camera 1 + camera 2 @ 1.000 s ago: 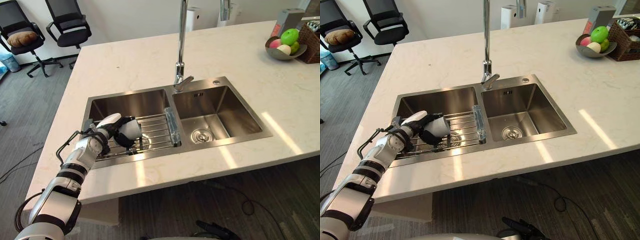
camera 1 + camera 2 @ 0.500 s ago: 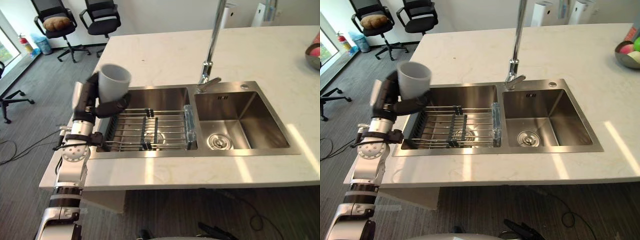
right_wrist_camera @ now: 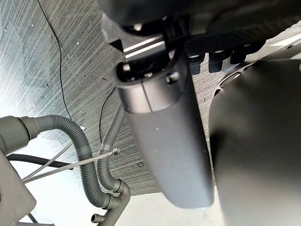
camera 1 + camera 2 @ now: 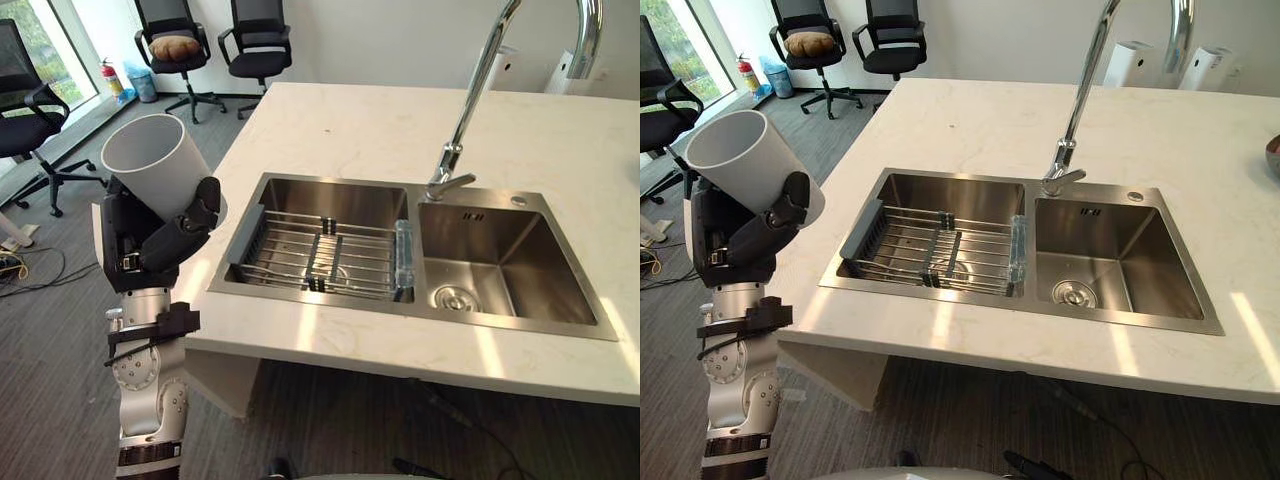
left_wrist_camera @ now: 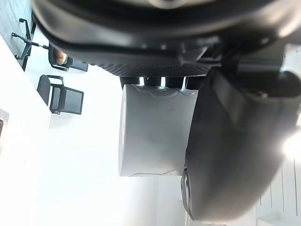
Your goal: Walk over to the sink, pick up the cup, carry it to the dishwasher, place the cup inside the dishwasher, then close the dishwasher door
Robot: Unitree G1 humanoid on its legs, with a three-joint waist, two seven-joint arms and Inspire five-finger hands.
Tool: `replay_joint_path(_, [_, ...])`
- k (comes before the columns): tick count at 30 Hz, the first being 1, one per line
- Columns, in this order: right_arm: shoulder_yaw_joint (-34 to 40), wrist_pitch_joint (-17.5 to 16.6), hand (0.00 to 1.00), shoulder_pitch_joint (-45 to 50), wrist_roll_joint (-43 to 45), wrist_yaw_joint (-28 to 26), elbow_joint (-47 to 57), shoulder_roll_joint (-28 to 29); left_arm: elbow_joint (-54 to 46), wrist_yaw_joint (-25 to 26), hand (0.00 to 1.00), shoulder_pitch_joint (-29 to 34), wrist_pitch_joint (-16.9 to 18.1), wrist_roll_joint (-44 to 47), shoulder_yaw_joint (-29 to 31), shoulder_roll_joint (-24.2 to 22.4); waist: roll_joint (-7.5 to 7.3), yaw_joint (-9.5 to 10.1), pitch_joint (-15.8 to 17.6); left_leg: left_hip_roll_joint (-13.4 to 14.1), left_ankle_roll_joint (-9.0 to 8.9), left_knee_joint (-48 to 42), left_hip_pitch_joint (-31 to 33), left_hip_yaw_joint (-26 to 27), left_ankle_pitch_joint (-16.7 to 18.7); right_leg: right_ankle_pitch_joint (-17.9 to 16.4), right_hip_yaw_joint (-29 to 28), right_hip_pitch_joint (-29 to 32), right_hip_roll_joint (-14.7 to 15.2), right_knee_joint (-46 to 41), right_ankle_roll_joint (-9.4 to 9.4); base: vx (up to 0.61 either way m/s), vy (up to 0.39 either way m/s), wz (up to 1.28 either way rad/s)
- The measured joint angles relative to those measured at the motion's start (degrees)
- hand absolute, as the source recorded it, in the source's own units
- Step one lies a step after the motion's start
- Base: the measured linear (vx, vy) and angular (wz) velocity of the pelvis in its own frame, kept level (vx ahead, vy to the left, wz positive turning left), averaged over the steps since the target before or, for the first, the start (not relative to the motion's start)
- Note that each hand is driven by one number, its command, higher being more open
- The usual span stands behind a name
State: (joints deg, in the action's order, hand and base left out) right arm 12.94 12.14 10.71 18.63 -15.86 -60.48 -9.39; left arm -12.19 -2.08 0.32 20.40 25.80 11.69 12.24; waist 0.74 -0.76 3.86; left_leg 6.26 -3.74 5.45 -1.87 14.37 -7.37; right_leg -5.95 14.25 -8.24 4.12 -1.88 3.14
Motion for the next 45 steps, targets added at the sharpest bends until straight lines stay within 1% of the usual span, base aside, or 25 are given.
replay_joint_path(6, [-0.16, -0.91, 1.0, -1.0, -2.53, 0.18, -1.54, 0.54, -3.84, 0.96, 0.0, 3.25, -1.46, -1.11, -2.52, -0.36, -0.4, 0.19, -0.38, -1.03, 0.56, -0.44, 2.27, -3.98, -1.58, 0.26, 4.07, -0.54, 0.31, 0.26, 0.2, -0.02, 0.009, 0.37])
replay_joint_path(8, [-1.13, -0.92, 1.0, -1.23, -3.6, 0.09, -1.93, 0.25, -6.31, 0.99, 0.0, 6.17, -2.16, -1.48, -2.55, -2.16, -0.14, 1.47, -0.24, -1.17, 0.63, -0.39, 3.85, -6.53, -2.53, 0.12, 6.56, -0.38, -0.07, -0.03, 0.02, -0.12, -0.016, 0.71])
replay_joint_path(11, [-2.23, -0.88, 1.0, -1.49, -4.87, -0.1, -1.16, -0.5, -8.27, 1.54, 0.0, 9.7, -2.84, -3.33, -2.53, -4.29, 1.15, 2.85, 0.48, -1.36, 0.8, -0.2, 7.0, -10.1, -2.82, -0.78, 12.34, 0.34, -0.38, -1.63, 0.04, -0.14, -0.019, 1.04])
replay_joint_path(13, [-2.26, -0.96, 1.0, -1.25, -5.37, 0.01, -0.4, -0.79, -8.4, 2.11, 0.0, 10.88, -2.93, -4.37, -2.63, -4.45, 1.48, 2.86, 0.63, -1.69, 2.65, -0.26, 9.88, -8.16, -0.47, -1.23, 19.71, 0.22, 0.01, -1.83, 0.36, -0.14, -0.005, 1.75])
replay_joint_path(14, [-1.98, -0.99, 1.0, -1.76, -5.41, 0.2, -1.1, -0.96, -8.31, 2.19, 0.0, 10.88, -2.87, -4.33, -2.55, -4.7, 0.14, 3.15, 0.6, -2.23, 6.86, -1.22, 11.16, -1.43, 3.65, -1.07, 23.77, 0.33, 2.06, -1.02, 0.29, -0.09, 0.067, 1.63])
replay_joint_path(16, [-1.98, -0.45, 1.0, -3.52, -5.29, 1.12, -2.23, -1.96, -8.13, 2.25, 0.0, 10.88, -2.11, -3.73, -2.74, -5.53, 0.29, 3.48, 1.67, 0.39, 9.56, -12.58, 13.1, 13.59, 5.33, -1.15, 29.23, -0.31, 5.06, -2.97, 0.63, 0.02, 0.133, 1.6])
replay_joint_path(17, [-2.02, -0.33, 1.0, -3.51, -5.23, 1.39, -1.82, -2.93, -7.68, 2.26, 0.0, 10.88, -1.42, -3.21, -3.33, -6.0, 0.48, 3.64, 1.64, 3.92, 12.75, -22.08, 11.99, 21.98, 6.8, -1.52, 31.82, -0.88, 6.74, -5.7, 1.15, 0.09, 0.121, 1.25])
replay_joint_path(18, [-2.02, -0.34, 1.0, -3.5, -5.21, 1.38, -1.26, -3.58, -7.43, 2.28, 0.0, 10.71, -1.07, -3.22, -3.98, -6.39, 1.81, 3.58, 1.28, 5.12, 13.04, -23.96, 10.89, 24.5, 7.37, -1.84, 33.25, -1.19, 7.41, -8.08, 1.08, 0.08, 0.149, 1.79])
replay_joint_path(19, [-1.81, -0.69, 1.0, -3.51, -5.19, 1.36, -0.08, -4.34, -6.72, 2.36, 0.0, 8.34, -0.66, -3.28, -6.96, -6.98, 3.25, 1.98, 2.3, 4.05, 15.4, -24.57, 11.13, 27.3, 5.43, -5.02, 34.4, -0.78, 8.45, -13.11, -0.15, -0.04, 0.166, 1.79])
replay_joint_path(20, [-1.8, -0.74, 1.0, -4.03, -5.21, 1.31, 0.02, -4.4, -6.45, 2.4, 0.0, 7.41, -0.2, -3.34, -7.67, -7.23, 3.25, 1.24, 2.3, 2.21, 16.68, -21.87, 11.26, 25.52, 4.04, -5.29, 34.22, -0.55, 6.72, -10.55, -0.54, -0.1, 0.16, 2.25])
replay_joint_path(21, [-1.71, -0.93, 1.0, -4.43, -5.25, 1.31, 0.15, -4.0, -5.99, 2.58, 0.0, 5.72, 0.36, -3.35, -8.43, -7.23, 1.62, -0.02, 1.85, -2.53, 15.04, -14.28, 10.07, 22.01, 0.59, -2.47, 33.92, 0.39, 5.77, -4.77, -2.98, -0.14, 0.089, 2.07])
replay_joint_path(22, [-0.97, -1.1, 1.0, -4.91, -5.33, 2.05, -0.16, -3.46, -4.46, 2.77, 0.0, 4.02, 1.35, -3.25, -9.71, -8.03, 1.65, -0.33, 2.31, -0.35, 17.43, -19.41, 7.96, 26.61, 8.53, -1.33, 37.55, -1.25, 6.44, -5.87, -1.58, -0.09, 0.051, 1.88])
replay_joint_path(23, [-1.08, -0.51, 1.0, -5.61, -5.42, 2.25, 0.07, -3.38, -3.87, 2.94, 0.0, 4.62, 2.03, -2.44, -10.16, -8.22, 1.4, 0.01, 2.65, 3.48, 12.29, -22.82, 3.94, 32.67, 12.03, -1.31, 39.61, -2.93, 7.37, -6.62, -1.62, -0.04, 0.06, 1.41])
replay_joint_path(24, [-1.14, -0.28, 1.0, -5.7, -5.74, 2.21, 0.16, -3.44, -3.45, 2.98, 0.0, 4.74, 2.03, -2.29, -10.62, -8.35, 1.64, -0.1, 2.6, 4.96, 9.87, -22.6, 1.87, 34.94, 12.68, -1.3, 41.03, -3.76, 7.75, -6.93, -1.6, 0.0, 0.122, 1.09])
replay_joint_path(25, [-1.5, 0.11, 1.0, -5.68, -6.71, 2.26, 0.19, -3.69, -3.05, 3.0, 0.0, 5.22, 1.93, -2.31, -12.0, -8.47, 2.72, -0.19, 2.17, 6.49, 5.58, -19.13, -1.52, 36.42, 12.5, -1.07, 43.77, -5.25, 7.96, -7.43, -1.22, 0.0, 0.192, 1.09])
replay_joint_path(26, [-2.35, 0.7, 1.0, -6.01, -7.43, 2.34, 0.16, -3.75, -3.1, 2.53, 0.0, 6.33, 1.93, -2.5, -12.91, -8.24, 3.24, 0.08, 1.81, 3.96, 4.75, -14.78, -2.49, 34.9, 12.03, -0.41, 45.48, -6.04, 9.3, -8.1, -0.85, -0.03, 0.206, 0.98])
replay_joint_path(29, [-3.24, 0.72, 1.0, -6.31, -8.16, 2.94, 1.48, -2.74, -3.41, 2.1, 0.0, 9.65, 1.78, -4.04, -14.18, -8.3, 3.8, 0.53, 1.6, -3.5, 6.85, -6.4, -2.47, 28.79, 9.91, -0.01, 49.66, -6.4, 14.83, -14.52, -1.12, -0.01, 0.216, 1.08])
replay_joint_path(30, [-3.0, 0.61, 1.0, -5.95, -7.97, 3.09, 1.86, -3.02, -3.4, 1.92, 0.0, 9.78, 1.57, -3.84, -14.89, -8.28, 3.82, 0.61, 1.6, -4.94, 7.4, -5.42, -2.27, 26.58, 9.83, 0.01, 49.1, -6.31, 16.43, -17.55, -1.55, 0.09, 0.222, 1.9])
replay_joint_path(32, [-0.9, -1.27, 1.0, -3.26, -4.89, 3.93, 5.08, -2.85, -2.91, -0.01, 0.0, 8.97, 1.57, -1.56, -19.86, -7.95, 3.95, -0.32, 1.51, -8.48, 11.09, -4.2, -1.27, 14.74, 9.23, 2.99, 35.22, -2.87, 20.38, -30.69, -8.61, 0.15, 0.154, 2.73])
replay_joint_path(33, [0.28, -1.83, 1.0, -2.73, -3.0, 4.79, 5.71, -1.91, -1.27, -1.36, 0.0, 7.58, 2.83, 0.05, -22.78, -7.15, 4.06, -0.8, 1.59, -8.86, 11.9, -4.85, -0.16, 8.41, 9.14, -1.42, 22.93, -0.22, 16.52, -31.49, -6.28, 0.14, -0.01, 3.68])
replay_joint_path(34, [0.04, -2.24, 1.0, -2.24, -0.52, 5.48, 6.04, -1.55, 1.52, -3.08, 0.0, 5.61, 3.29, 1.13, -25.89, -6.02, 4.14, -1.55, 2.04, -9.96, 12.95, -5.77, 0.35, 0.0, 8.88, -5.66, 10.61, 1.19, 9.97, -30.73, -4.77, 0.1, -0.082, 3.41])
replay_joint_path(36, [-1.78, -2.04, 1.0, -2.26, 1.92, 6.49, 5.83, -0.86, 4.94, -4.0, 0.0, 5.11, 3.74, 1.29, -28.79, -5.34, 3.98, -1.44, 2.23, -12.16, 13.36, -6.2, -1.49, -10.4, 8.91, -9.64, -1.49, 4.06, 3.81, -30.08, -2.54, 0.19, -0.077, 3.1])
replay_joint_path(38, [-3.78, -2.02, 1.0, -4.23, 1.77, 7.82, 5.98, -0.1, 5.72, -3.74, 0.0, 5.45, 3.85, 1.25, -28.92, -5.01, 3.85, -0.51, 2.5, -12.75, 12.91, -5.55, -3.71, -14.14, 9.19, -10.65, -5.4, 8.38, 2.82, -28.48, -0.95, 0.28, -0.012, 1.65])
replay_joint_path(41, [-4.9, -0.28, 1.0, -5.7, 1.73, 8.28, 7.56, 0.05, 5.58, -2.24, 0.0, 5.49, 3.81, -0.53, -29.38, -4.79, 3.6, 1.21, 2.51, -11.45, 10.61, -5.7, -6.3, -13.98, 12.05, -10.21, -8.34, 15.65, 2.33, -24.43, -0.19, 0.25, -0.018, 0.4])
replay_joint_path(45, [-4.94, 0.64, 1.0, -5.38, 2.79, 8.35, 10.41, 1.43, 5.55, -1.79, 0.0, 5.36, 3.08, -3.18, -33.19, -3.92, 2.5, 0.75, 2.25, -6.94, 4.93, -12.18, -7.52, -15.66, 18.61, -4.05, -9.53, 21.94, -1.4, -16.87, -0.04, 0.3, -0.147, 0.2])
